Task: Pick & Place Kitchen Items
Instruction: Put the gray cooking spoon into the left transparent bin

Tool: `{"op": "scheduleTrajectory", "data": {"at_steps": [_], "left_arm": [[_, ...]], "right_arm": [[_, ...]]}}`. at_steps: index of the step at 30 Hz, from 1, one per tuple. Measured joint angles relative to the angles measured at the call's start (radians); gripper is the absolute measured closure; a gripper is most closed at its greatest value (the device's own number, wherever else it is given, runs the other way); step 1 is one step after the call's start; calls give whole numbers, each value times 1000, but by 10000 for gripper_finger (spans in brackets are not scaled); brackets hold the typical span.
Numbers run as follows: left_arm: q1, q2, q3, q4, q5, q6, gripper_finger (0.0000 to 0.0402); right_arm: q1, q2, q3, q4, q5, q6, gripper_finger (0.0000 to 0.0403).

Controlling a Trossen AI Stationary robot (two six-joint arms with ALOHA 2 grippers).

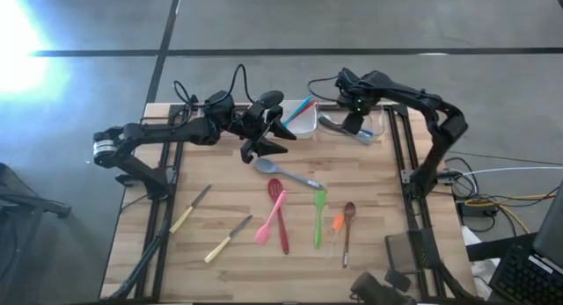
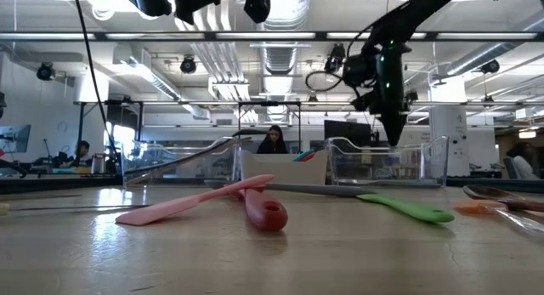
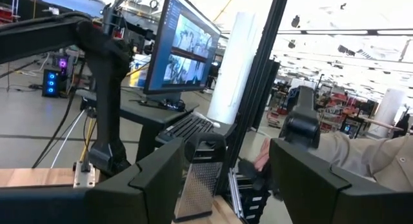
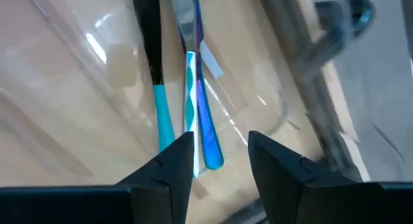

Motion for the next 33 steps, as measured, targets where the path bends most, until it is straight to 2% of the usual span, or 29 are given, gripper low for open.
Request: {"op": "scheduleTrajectory", "data": {"at_steps": [6,14,24,28,33], "left_arm": [[0,0,0,-55,1,4,168],[0,-2,-1,-194,26,0,168],[-7,-100,-2,-582,-6,165,168],[-14,-158,-3,-771,-77,244,168],[-20,-221,-3,-1043,-261,329,168]], "right_arm": [[56,-150,0,-35,-6,63,267],[195,-362,0,-49,-11,199,280],[456,-567,-35,-50,-61,464,277],[589,-615,-66,-41,-59,571,274],[753,-627,-103,43,-20,639,277]]}}
